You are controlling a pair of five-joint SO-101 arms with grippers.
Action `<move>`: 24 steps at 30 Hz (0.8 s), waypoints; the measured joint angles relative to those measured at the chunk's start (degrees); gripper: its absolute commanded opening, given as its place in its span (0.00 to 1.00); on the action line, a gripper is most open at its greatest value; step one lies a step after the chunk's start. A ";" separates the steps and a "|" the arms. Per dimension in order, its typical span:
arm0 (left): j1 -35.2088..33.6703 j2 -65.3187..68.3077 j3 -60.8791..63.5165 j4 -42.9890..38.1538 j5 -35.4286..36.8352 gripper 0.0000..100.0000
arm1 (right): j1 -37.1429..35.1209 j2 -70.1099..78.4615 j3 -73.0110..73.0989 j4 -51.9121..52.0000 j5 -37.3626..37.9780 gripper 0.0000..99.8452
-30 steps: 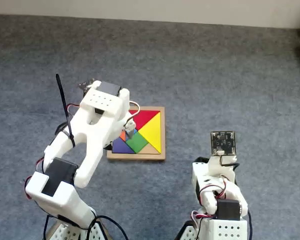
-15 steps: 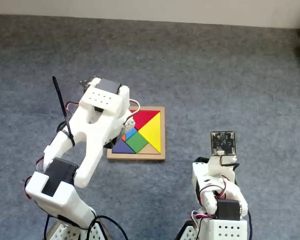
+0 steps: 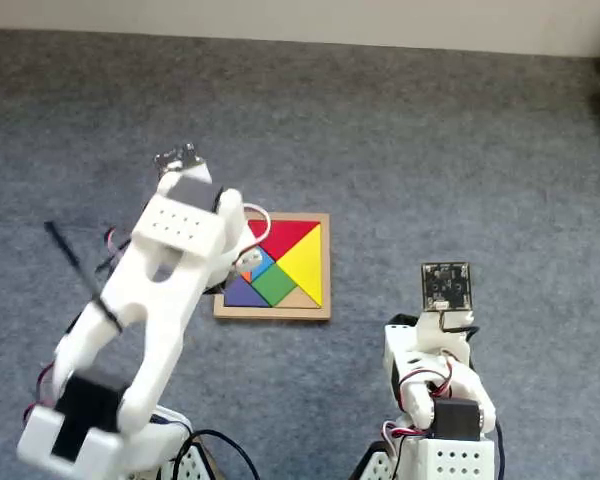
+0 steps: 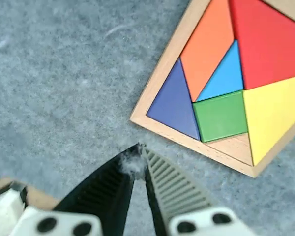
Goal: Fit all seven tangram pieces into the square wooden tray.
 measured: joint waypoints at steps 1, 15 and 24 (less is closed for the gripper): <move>0.00 -2.46 2.55 -2.11 -0.79 0.00 | 0.00 0.00 0.00 0.00 0.00 0.01; 0.09 -37.80 38.07 -31.91 -8.62 0.00 | 0.00 0.00 0.00 0.00 0.00 0.01; 0.00 -58.11 58.37 -50.20 -15.03 0.00 | 0.00 0.00 0.00 0.00 0.00 0.01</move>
